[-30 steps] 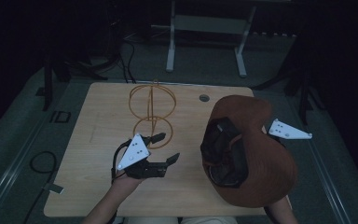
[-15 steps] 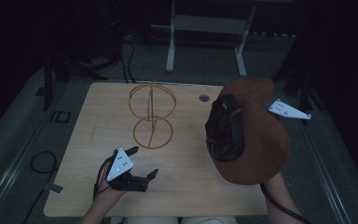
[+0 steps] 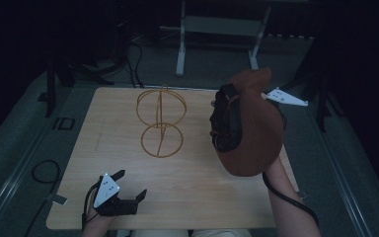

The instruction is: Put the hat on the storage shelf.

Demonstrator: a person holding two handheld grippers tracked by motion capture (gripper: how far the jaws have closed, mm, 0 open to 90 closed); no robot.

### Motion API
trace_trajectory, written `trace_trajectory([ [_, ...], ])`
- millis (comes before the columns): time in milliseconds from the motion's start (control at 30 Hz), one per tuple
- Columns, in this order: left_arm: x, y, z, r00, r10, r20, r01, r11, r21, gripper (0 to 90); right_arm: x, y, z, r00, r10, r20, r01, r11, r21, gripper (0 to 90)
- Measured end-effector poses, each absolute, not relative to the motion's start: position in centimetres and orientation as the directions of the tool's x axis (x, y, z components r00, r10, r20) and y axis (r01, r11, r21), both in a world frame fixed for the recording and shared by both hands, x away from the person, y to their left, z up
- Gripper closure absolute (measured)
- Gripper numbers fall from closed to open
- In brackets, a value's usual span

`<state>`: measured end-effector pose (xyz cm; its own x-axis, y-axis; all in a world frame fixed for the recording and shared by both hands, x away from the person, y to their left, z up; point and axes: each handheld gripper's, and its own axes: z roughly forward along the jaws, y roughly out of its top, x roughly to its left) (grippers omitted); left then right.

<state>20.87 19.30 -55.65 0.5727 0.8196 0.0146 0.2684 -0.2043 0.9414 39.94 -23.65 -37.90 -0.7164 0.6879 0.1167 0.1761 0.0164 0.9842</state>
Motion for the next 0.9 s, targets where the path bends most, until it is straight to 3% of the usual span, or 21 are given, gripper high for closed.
trace_trajectory([
  [533,20.6,20.1,-56.0,0.581,0.814,-0.024,0.263,-0.160,0.951,3.0,45.7,-16.6,-35.7,-0.660,0.748,0.069,0.167,0.057,0.984,87.9],
  [900,20.5,20.6,-56.2,0.582,0.813,-0.030,0.265,-0.155,0.952,3.1,46.5,-8.3,-32.8,-0.702,0.708,-0.073,0.121,0.220,0.968,87.6],
])
